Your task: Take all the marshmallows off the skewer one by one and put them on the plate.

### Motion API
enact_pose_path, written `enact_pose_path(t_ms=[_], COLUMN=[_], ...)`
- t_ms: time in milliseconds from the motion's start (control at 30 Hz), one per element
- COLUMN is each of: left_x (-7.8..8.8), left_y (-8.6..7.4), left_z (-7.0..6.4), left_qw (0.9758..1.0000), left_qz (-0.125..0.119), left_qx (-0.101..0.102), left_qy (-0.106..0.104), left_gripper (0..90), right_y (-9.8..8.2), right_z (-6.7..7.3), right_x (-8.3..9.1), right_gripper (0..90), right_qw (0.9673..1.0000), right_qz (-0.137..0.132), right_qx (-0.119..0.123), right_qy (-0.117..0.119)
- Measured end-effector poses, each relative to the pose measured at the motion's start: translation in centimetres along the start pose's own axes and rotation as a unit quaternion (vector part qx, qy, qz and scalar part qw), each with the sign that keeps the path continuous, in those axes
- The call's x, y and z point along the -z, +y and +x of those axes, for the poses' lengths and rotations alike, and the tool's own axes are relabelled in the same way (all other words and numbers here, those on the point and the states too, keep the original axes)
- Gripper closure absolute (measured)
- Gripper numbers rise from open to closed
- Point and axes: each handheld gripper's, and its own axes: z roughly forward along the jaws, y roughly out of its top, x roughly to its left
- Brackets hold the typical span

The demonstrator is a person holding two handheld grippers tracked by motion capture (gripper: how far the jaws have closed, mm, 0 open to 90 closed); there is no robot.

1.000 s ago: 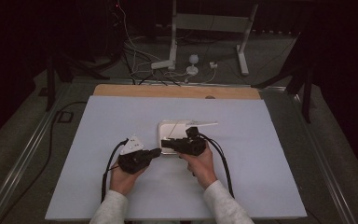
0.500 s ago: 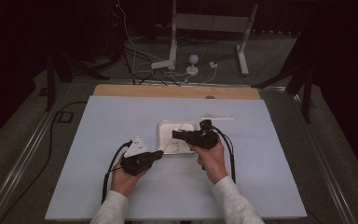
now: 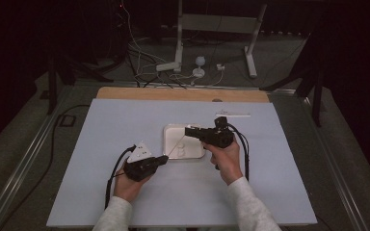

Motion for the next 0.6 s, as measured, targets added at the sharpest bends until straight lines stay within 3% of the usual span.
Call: enact_pose_path(t_ms=[133,200,267,367,600], left_x=[0.0,0.0,0.2,0.8,1.0], left_y=[0.0,-0.4,-0.8,-0.7,-0.6], left_z=[0.0,0.2,0.8,1.3,1.4], left_qw=[1.0000,0.9993,0.9994,0.9995,0.9993], left_qz=[0.004,0.026,0.022,0.002,-0.004], left_qx=[-0.004,-0.010,0.010,0.026,0.032], left_qy=[0.005,0.024,0.023,0.020,0.019], left_gripper=[90.0,90.0,90.0,90.0,90.0], right_y=[0.2,0.4,0.9,1.4,1.0], right_z=[0.0,-0.2,-0.6,-0.7,-1.5], right_x=[0.2,0.6,1.7,2.9,2.8], right_gripper=[81.4,82.0,82.3,82.2,81.4], right_qw=[1.0000,0.9999,0.9992,0.9992,0.9994], right_qz=[-0.001,-0.015,-0.037,-0.036,-0.023], right_qx=[0.003,-0.004,-0.012,-0.002,0.003], right_qy=[-0.004,-0.006,-0.007,-0.015,-0.025])
